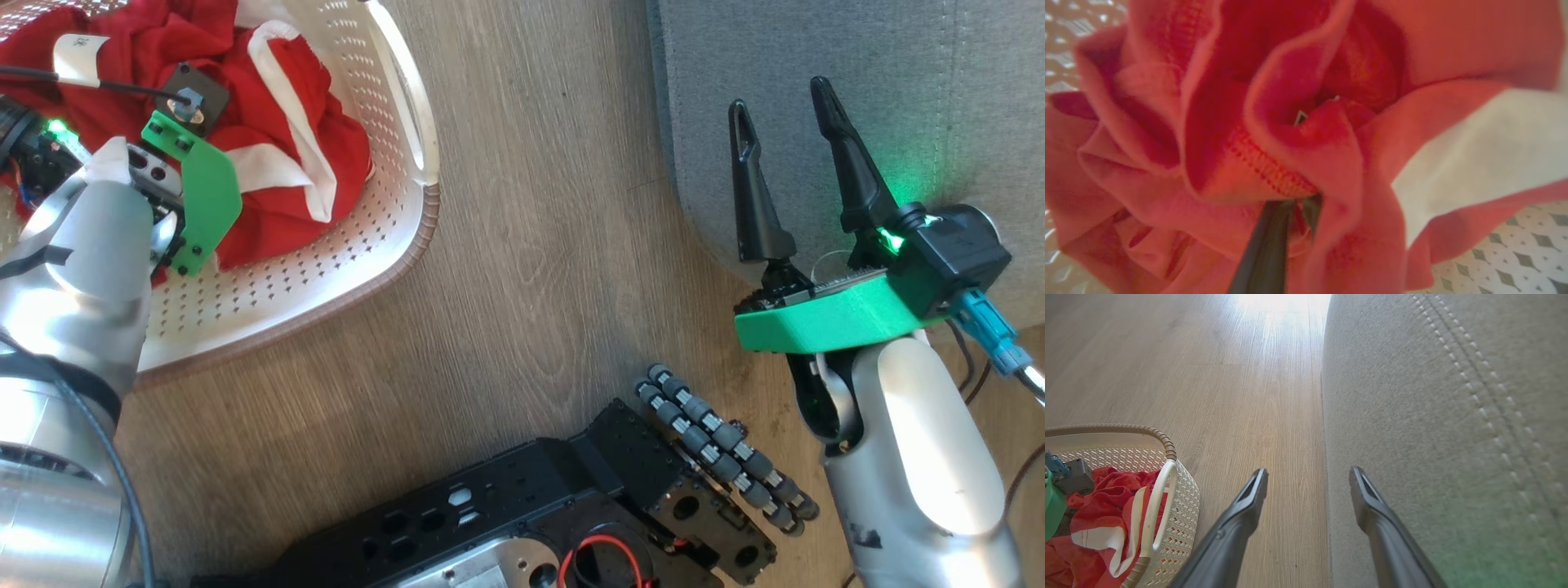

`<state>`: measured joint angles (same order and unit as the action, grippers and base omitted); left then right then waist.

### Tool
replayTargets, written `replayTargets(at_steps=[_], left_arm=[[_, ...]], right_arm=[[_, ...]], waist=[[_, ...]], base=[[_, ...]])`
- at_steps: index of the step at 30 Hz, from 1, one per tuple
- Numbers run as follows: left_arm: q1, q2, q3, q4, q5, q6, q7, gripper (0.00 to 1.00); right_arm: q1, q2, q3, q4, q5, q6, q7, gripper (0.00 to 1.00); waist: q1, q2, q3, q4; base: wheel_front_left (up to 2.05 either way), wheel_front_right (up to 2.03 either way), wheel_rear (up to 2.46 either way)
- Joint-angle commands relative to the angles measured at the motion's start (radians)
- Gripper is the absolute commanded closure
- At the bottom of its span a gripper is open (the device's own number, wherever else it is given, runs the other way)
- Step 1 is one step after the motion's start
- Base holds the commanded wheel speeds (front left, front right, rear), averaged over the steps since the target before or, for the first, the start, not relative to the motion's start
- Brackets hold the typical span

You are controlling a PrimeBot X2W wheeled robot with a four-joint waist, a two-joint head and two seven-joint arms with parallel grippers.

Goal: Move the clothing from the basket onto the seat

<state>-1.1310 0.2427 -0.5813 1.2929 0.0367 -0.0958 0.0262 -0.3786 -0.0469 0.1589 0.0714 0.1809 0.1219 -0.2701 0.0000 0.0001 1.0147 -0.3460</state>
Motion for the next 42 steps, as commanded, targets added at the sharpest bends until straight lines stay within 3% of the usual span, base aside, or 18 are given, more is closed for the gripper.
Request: replayTargets(at_steps=[1, 13, 16, 19, 25, 35, 42], left_arm=[[0.024, 0.018, 0.016, -0.003, -0.004, -0.004, 0.002, 1.0], [0.039, 0.018, 0.028, -0.002, -0.056, -0.011, -0.108, 1.0], [0.036, 0.019, 0.029, -0.003, -0.062, 0.005, -0.166, 1.0], [0.066, -0.012, 0.05, -0.003, -0.096, 0.029, -0.241, 1.0], [0.15, -0.07, 0.089, -0.035, -0.156, 0.059, -0.285, 1.0], [0.344, -0.097, 0.207, -0.368, -0.231, 0.112, -0.288, 1.0], [0.467, -0.112, 0.293, -0.622, -0.201, 0.125, -0.288, 1.0]], right_arm=[[0.059, -0.003, 0.033, 0.023, 0.006, 0.009, 0.008, 0.0], [-0.006, -0.003, 0.066, 0.04, 0.016, 0.009, 0.008, 0.0], [-0.03, -0.003, 0.08, 0.049, 0.015, 0.009, 0.008, 0.0], [-0.045, -0.003, 0.078, 0.068, -0.002, 0.009, 0.008, 0.0], [-0.033, -0.003, 0.052, 0.099, -0.051, 0.009, 0.008, 0.0], [0.024, -0.003, 0.021, 0.161, -0.118, 0.009, 0.008, 0.0], [0.067, -0.003, 0.009, 0.199, -0.145, 0.009, 0.008, 0.0]], waist=[[0.0, -0.0001, 0.001, 0.0], [0.0, -0.0001, -0.043, -0.016], [0.0, -0.0001, -0.067, -0.019], [0.0, -0.0001, -0.143, 0.008], [0.0, -0.0001, -0.283, 0.061], [0.0, -0.0001, -0.511, 0.133], [0.0, -0.0001, -0.642, 0.177]], base=[[0.0, 0.0, 0.0], [0.0, 0.0, 0.0], [0.0, 0.0, 0.0], [0.0, 0.0, 0.0], [0.0, 0.0, 0.0], [0.0, 0.0, 0.0], [0.0, 0.0, 0.0]])
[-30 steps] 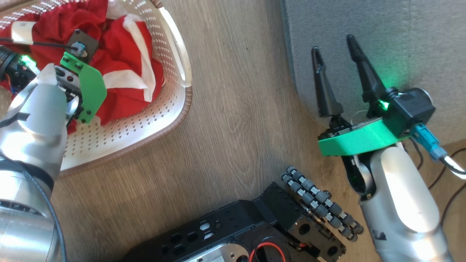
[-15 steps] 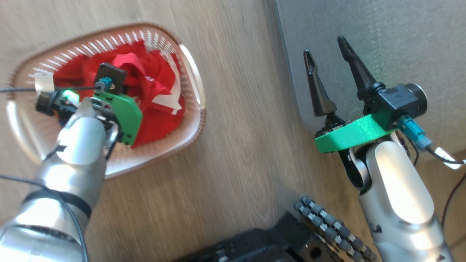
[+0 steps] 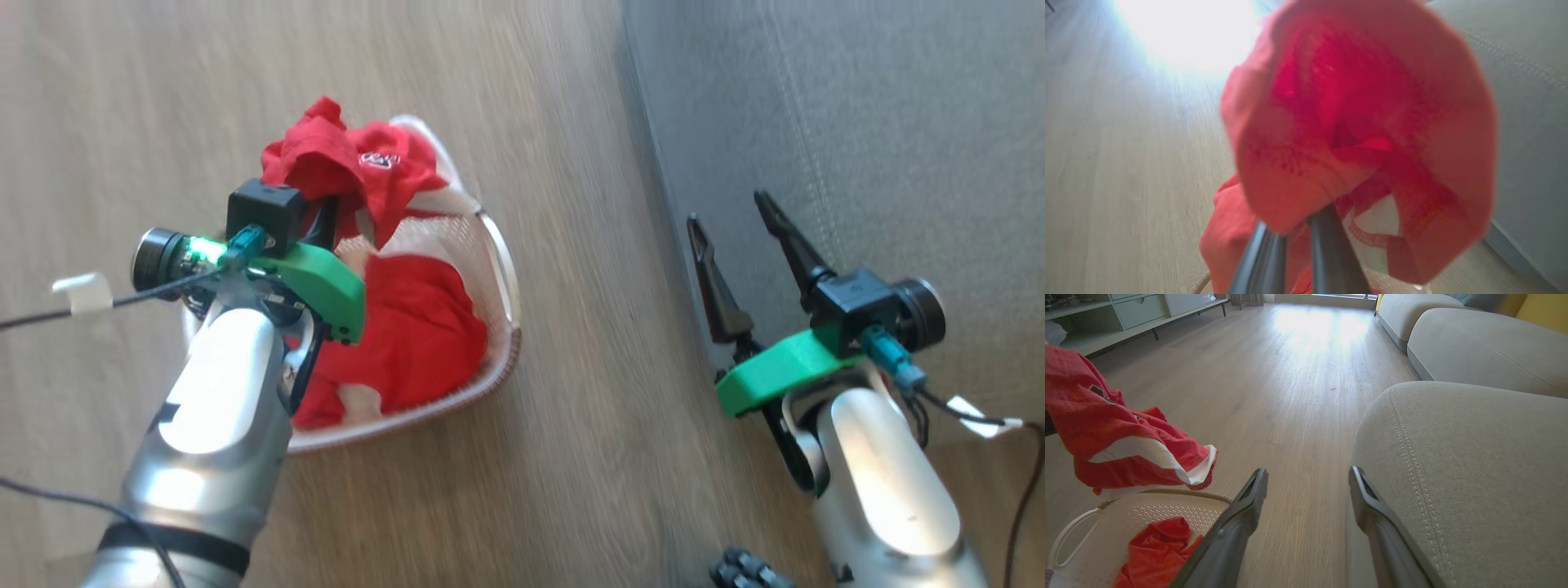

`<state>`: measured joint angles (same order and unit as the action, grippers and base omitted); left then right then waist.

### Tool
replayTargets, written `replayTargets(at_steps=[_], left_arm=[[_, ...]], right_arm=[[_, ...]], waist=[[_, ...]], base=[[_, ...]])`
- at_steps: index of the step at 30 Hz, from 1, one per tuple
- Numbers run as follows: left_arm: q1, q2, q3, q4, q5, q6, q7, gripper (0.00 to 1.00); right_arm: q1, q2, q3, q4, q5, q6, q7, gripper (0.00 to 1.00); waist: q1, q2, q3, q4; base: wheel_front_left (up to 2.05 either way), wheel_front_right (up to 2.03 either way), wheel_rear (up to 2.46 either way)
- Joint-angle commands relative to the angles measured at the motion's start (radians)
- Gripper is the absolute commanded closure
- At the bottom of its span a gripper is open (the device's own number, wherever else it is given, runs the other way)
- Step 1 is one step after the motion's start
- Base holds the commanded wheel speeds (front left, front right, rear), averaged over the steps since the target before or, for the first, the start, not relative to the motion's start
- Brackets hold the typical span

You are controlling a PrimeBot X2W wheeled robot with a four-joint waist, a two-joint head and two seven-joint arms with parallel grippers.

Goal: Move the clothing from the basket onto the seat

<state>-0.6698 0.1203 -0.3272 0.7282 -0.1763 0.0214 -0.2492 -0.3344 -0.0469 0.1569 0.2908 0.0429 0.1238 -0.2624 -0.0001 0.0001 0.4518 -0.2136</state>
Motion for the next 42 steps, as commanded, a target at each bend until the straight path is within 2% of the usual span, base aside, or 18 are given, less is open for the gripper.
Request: replayTargets(at_steps=[1, 17, 28, 36, 42], left_arm=[[0.022, 0.007, 0.05, -0.092, 0.019, 0.008, -0.012, 1.0], [0.194, -0.056, 0.196, -0.493, 0.072, -0.015, -0.013, 1.0], [0.258, -0.069, 0.217, -0.679, 0.064, -0.009, -0.013, 1.0], [0.268, -0.07, 0.166, -0.833, 0.025, 0.016, -0.013, 1.0], [0.294, -0.07, 0.078, -0.857, 0.029, 0.0, -0.013, 1.0]], right_arm=[[0.028, -0.003, 0.009, -0.015, -0.01, 0.007, 0.001, 0.0], [0.112, -0.003, 0.01, -0.001, -0.006, 0.007, 0.001, 0.0], [0.188, -0.003, 0.003, -0.016, -0.021, 0.007, 0.001, 0.0], [0.216, -0.003, 0.013, -0.031, -0.015, 0.007, 0.001, 0.0], [0.224, -0.003, 0.034, -0.056, -0.019, 0.007, 0.001, 0.0]], waist=[[0.0001, -0.0001, -0.098, 0.051], [0.0001, -0.0001, -0.299, 0.121], [0.0001, -0.0001, -0.401, 0.157], [0.0001, -0.0001, -0.428, 0.165], [0.0001, -0.0001, -0.436, 0.168]], base=[[0.0, 0.0, 0.0], [0.0, 0.0, 0.0], [0.0, 0.0, 0.0], [0.0, 0.0, 0.0], [0.0, 0.0, 0.0]])
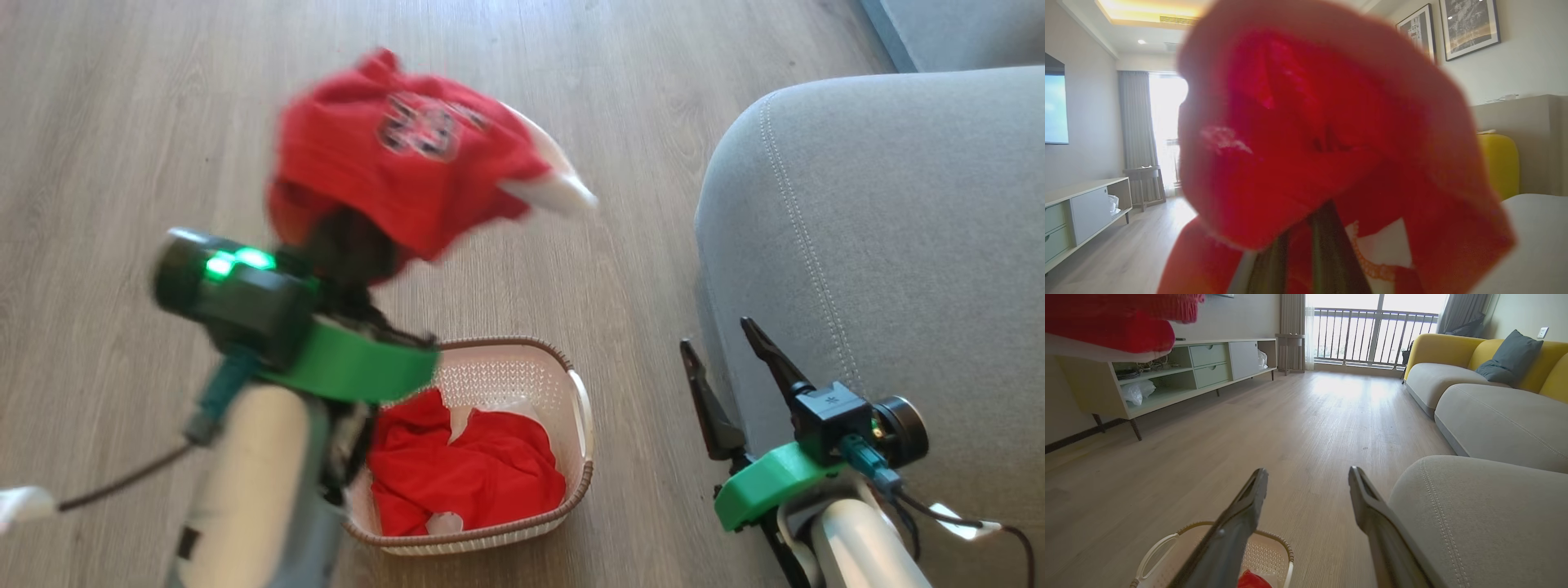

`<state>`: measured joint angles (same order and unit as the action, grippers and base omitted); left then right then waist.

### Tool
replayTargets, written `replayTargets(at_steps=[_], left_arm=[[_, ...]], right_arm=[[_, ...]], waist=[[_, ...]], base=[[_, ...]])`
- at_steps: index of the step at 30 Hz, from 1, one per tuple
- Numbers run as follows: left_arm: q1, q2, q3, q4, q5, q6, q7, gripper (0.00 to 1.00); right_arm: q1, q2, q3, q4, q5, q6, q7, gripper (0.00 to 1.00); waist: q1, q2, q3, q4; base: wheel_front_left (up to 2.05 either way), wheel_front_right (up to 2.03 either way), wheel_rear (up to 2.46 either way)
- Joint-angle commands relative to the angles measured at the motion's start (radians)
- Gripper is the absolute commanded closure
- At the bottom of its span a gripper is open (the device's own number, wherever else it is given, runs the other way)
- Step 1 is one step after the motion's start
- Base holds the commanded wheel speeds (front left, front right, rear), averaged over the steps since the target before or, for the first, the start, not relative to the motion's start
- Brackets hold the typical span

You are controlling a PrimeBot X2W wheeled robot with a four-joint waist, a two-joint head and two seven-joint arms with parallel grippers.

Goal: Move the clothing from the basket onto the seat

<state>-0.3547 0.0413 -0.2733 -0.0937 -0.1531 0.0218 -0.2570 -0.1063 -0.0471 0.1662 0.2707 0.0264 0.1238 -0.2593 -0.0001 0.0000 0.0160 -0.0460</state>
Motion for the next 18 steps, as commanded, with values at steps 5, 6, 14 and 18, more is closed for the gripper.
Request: replayTargets(at_steps=[5, 6, 14, 18], left_arm=[[0.013, 0.009, -0.059, -0.02, -0.011, 0.006, -0.005, 1.0], [0.02, 0.009, -0.071, -0.018, -0.017, 0.009, -0.005, 1.0], [0.027, 0.009, -0.103, -0.008, -0.037, 0.022, -0.005, 1.0], [0.017, 0.009, -0.104, -0.003, -0.043, 0.026, -0.005, 1.0]], right_arm=[[0.005, -0.003, 0.037, -0.062, -0.016, 0.007, -0.002, 0.0], [0.006, -0.003, 0.038, -0.066, -0.019, 0.007, -0.002, 0.0], [0.005, -0.003, 0.031, -0.084, -0.026, 0.007, -0.002, 0.0], [0.0, -0.008, 0.034, -0.108, -0.049, 0.007, -0.002, 0.0]], waist=[[0.0001, 0.0, -0.007, 0.007], [0.0001, 0.0, -0.007, 0.008], [0.0001, 0.0, 0.002, 0.017], [0.0001, 0.0, 0.003, 0.02]], base=[[0.0, 0.0, 0.0], [0.0, 0.0, 0.0], [0.0, 0.0, 0.0], [0.0, 0.0, 0.0]])
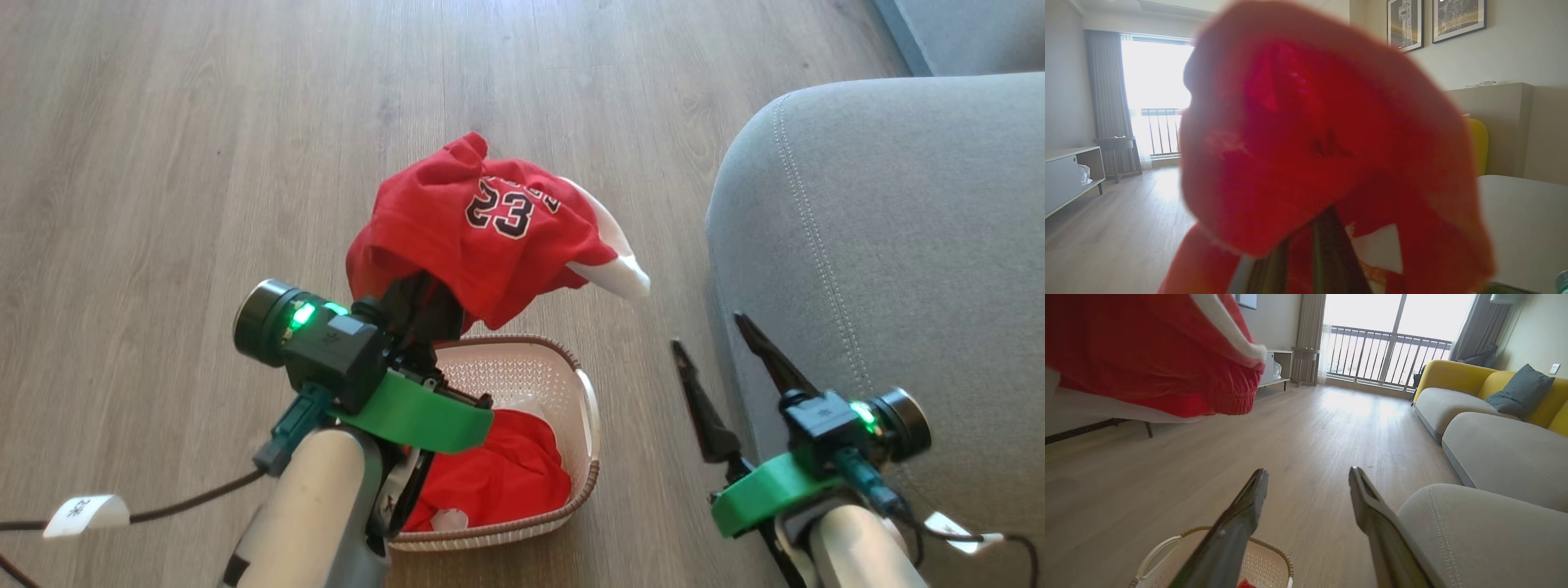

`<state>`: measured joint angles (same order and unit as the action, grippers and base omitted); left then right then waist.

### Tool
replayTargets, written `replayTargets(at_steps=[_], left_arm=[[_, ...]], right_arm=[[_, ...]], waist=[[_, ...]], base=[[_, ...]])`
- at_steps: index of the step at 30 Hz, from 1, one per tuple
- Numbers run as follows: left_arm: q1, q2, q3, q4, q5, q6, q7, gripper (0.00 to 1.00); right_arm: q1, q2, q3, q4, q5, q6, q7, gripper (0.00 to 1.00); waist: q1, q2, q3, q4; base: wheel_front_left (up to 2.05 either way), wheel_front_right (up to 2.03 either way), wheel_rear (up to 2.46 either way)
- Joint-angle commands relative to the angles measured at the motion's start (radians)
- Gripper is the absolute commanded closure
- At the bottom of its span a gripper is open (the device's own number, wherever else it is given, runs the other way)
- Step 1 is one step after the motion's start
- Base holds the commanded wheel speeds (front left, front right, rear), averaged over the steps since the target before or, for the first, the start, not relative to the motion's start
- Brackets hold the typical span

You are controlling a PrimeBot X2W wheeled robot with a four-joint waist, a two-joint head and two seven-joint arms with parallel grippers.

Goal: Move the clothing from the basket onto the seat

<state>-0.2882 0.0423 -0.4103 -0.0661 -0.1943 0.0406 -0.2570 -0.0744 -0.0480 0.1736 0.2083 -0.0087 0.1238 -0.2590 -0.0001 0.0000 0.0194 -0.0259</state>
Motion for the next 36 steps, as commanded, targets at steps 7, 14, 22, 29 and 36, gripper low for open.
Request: replayTargets(at_steps=[7, 14, 22, 29, 36], left_arm=[[-0.057, 0.008, 0.032, -0.03, 0.001, 0.008, -0.005, 1.0], [-0.065, 0.008, 0.01, -0.018, -0.01, -0.003, -0.005, 1.0], [-0.071, 0.008, -0.029, -0.005, -0.016, -0.018, -0.005, 1.0], [-0.081, 0.008, -0.089, 0.007, -0.022, -0.036, -0.005, 1.0], [-0.084, 0.008, -0.164, 0.019, -0.032, -0.057, -0.005, 1.0]], right_arm=[[-0.05, -0.075, 0.12, -0.216, -0.092, 0.007, -0.003, 0.0], [-0.107, -0.161, 0.209, -0.26, -0.194, 0.007, -0.003, 0.0], [-0.185, -0.216, 0.298, -0.213, -0.206, 0.007, -0.003, 0.0], [-0.235, -0.206, 0.302, -0.169, -0.22, 0.007, -0.003, 0.0], [-0.259, -0.183, 0.31, -0.148, -0.226, 0.007, -0.003, 0.0]], waist=[[0.0001, 0.0, 0.006, -0.009], [0.0001, 0.0, 0.014, -0.013], [0.0001, 0.0, 0.01, 0.008], [0.0001, 0.0, 0.012, 0.035], [0.0001, 0.0, 0.011, 0.058]], base=[[0.0, 0.0, 0.0], [0.0, 0.0, 0.0], [0.0, 0.0, 0.0], [0.0, 0.0, 0.0], [0.0, 0.0, 0.0]])
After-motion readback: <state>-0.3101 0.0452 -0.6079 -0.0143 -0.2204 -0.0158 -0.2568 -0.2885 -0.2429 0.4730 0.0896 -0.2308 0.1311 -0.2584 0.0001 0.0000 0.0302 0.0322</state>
